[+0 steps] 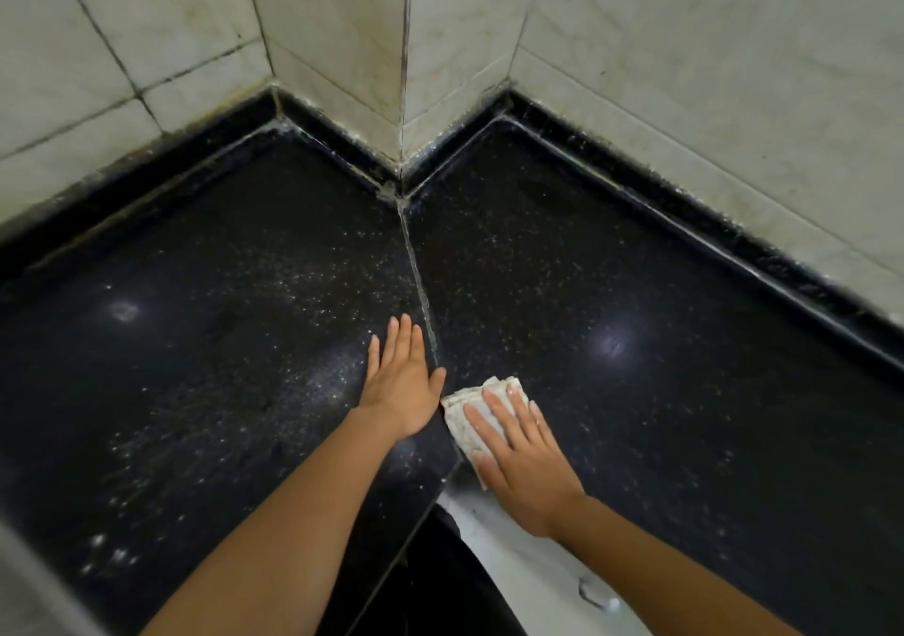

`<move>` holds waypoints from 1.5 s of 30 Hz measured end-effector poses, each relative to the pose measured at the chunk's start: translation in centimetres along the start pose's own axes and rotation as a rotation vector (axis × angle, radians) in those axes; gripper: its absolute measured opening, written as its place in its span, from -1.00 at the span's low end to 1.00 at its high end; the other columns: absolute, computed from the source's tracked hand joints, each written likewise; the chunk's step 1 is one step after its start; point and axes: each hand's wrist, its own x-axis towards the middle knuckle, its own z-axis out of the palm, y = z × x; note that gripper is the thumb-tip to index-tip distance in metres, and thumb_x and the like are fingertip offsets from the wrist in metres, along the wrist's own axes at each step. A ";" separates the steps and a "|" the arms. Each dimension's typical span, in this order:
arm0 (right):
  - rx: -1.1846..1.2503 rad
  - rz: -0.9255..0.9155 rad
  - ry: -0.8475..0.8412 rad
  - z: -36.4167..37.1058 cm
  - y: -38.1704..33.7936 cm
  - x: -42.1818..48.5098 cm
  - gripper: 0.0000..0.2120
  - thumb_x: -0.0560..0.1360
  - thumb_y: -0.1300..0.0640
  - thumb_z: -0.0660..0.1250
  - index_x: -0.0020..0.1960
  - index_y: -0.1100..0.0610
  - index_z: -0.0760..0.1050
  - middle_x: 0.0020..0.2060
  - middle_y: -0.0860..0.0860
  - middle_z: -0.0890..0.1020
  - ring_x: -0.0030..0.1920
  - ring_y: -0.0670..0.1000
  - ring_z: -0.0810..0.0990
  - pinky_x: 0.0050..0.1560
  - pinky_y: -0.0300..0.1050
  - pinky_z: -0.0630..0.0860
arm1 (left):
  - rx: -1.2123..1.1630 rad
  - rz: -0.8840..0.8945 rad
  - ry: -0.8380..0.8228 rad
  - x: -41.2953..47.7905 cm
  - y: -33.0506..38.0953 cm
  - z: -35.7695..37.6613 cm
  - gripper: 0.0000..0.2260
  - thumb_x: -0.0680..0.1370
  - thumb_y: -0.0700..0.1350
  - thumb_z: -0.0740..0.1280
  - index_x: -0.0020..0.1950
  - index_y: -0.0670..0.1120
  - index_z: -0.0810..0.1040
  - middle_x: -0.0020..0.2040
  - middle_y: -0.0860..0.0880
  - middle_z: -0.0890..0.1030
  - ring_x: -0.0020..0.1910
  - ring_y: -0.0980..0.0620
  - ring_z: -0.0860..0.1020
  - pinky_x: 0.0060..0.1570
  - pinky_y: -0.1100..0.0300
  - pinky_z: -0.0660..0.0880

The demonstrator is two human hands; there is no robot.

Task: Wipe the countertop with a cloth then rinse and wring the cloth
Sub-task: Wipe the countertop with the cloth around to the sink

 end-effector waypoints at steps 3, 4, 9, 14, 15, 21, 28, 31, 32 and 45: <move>0.075 0.021 0.020 -1.2 -0.3 2.2 -0.45 0.60 -0.18 -0.38 0.56 -0.08 -0.27 0.56 0.02 -0.16 0.51 0.11 -0.35 0.46 0.04 -0.29 | -0.044 -0.002 0.100 -0.4 -1.8 -0.3 -0.42 0.65 0.06 -0.05 0.54 -0.15 -0.24 0.54 -0.05 -0.30 0.48 0.03 -0.36 0.44 0.03 -0.35; 0.115 0.022 0.023 -1.7 -0.4 3.3 -0.45 0.54 -0.22 -0.45 0.50 -0.13 -0.40 0.53 -0.03 -0.30 0.47 0.06 -0.47 0.45 -0.01 -0.40 | -0.053 -0.020 0.134 -0.5 -2.7 -0.5 -0.42 0.65 0.06 -0.05 0.53 -0.14 -0.25 0.54 -0.05 -0.30 0.48 0.04 -0.36 0.45 0.04 -0.35; 0.152 0.008 0.044 -4.6 -0.9 10.2 -0.39 0.44 -0.27 -0.48 0.46 -0.15 -0.42 0.47 -0.08 -0.40 0.46 0.03 -0.49 0.42 -0.05 -0.46 | -0.025 -0.160 0.246 -0.5 -8.5 -2.6 -0.40 0.65 0.09 -0.07 0.52 -0.17 -0.28 0.53 -0.10 -0.31 0.49 -0.01 -0.34 0.44 0.06 -0.33; 0.108 -0.033 0.049 -7.3 -1.5 17.1 -0.39 0.43 -0.27 -0.47 0.45 -0.13 -0.42 0.47 -0.05 -0.40 0.45 0.04 -0.49 0.41 -0.07 -0.46 | -0.026 -0.392 0.290 0.0 -15.8 -5.5 -0.37 0.64 0.13 -0.09 0.52 -0.21 -0.26 0.53 -0.16 -0.28 0.51 -0.07 -0.30 0.48 0.03 -0.26; 0.094 -0.043 0.053 -7.7 -1.6 18.5 -0.39 0.45 -0.29 -0.48 0.45 -0.12 -0.43 0.48 -0.04 -0.39 0.45 0.05 -0.49 0.41 -0.07 -0.46 | -0.036 -0.446 0.293 0.1 -17.1 -6.0 -0.36 0.63 0.13 -0.08 0.53 -0.22 -0.24 0.54 -0.18 -0.26 0.51 -0.09 -0.28 0.49 0.02 -0.24; 0.026 -0.137 0.060 -10.7 -2.0 26.3 -0.32 0.45 -0.27 -0.45 0.53 -0.07 -0.35 0.53 0.01 -0.32 0.47 0.07 -0.47 0.43 -0.05 -0.43 | -0.048 -0.584 0.235 0.3 -22.5 -7.5 -0.19 0.54 0.32 -0.09 0.52 -0.23 -0.28 0.52 -0.19 -0.31 0.50 -0.11 -0.31 0.46 0.02 -0.27; -0.039 -0.287 0.060 -14.3 -3.2 33.6 -0.44 0.61 -0.20 -0.24 0.55 -0.09 -0.29 0.55 0.00 -0.26 0.49 0.04 -0.41 0.50 0.00 -0.32 | -0.091 -0.574 0.173 0.5 -22.9 -7.5 -0.16 0.49 0.36 -0.14 0.50 -0.21 -0.35 0.48 -0.18 -0.41 0.47 -0.08 -0.39 0.46 0.03 -0.30; -0.015 -0.266 0.040 -15.4 -4.2 36.9 -0.46 0.64 -0.17 -0.17 0.55 -0.11 -0.28 0.55 -0.01 -0.24 0.51 0.06 -0.38 0.49 -0.02 -0.33 | -0.079 -0.585 0.150 0.5 -23.0 -7.6 -0.16 0.50 0.36 -0.15 0.49 -0.21 -0.38 0.48 -0.17 -0.43 0.47 -0.08 -0.40 0.46 0.04 -0.30; -0.006 -0.255 0.040 -15.6 -4.5 37.5 -0.46 0.64 -0.17 -0.16 0.55 -0.11 -0.27 0.56 0.00 -0.24 0.51 0.06 -0.37 0.48 -0.02 -0.33 | -0.079 -0.584 0.147 0.5 -23.1 -7.6 -0.16 0.50 0.36 -0.15 0.49 -0.20 -0.38 0.47 -0.16 -0.44 0.46 -0.07 -0.41 0.45 0.05 -0.31; -0.131 -0.568 -0.001 -12.3 -1.2 28.0 -0.45 0.62 -0.21 -0.22 0.55 -0.12 -0.24 0.54 -0.09 -0.24 0.51 0.00 -0.39 0.50 -0.04 -0.31 | -0.120 -0.573 0.083 0.2 -22.6 -8.3 -0.16 0.50 0.37 -0.16 0.47 -0.20 -0.42 0.46 -0.16 -0.47 0.45 -0.07 -0.43 0.45 0.04 -0.33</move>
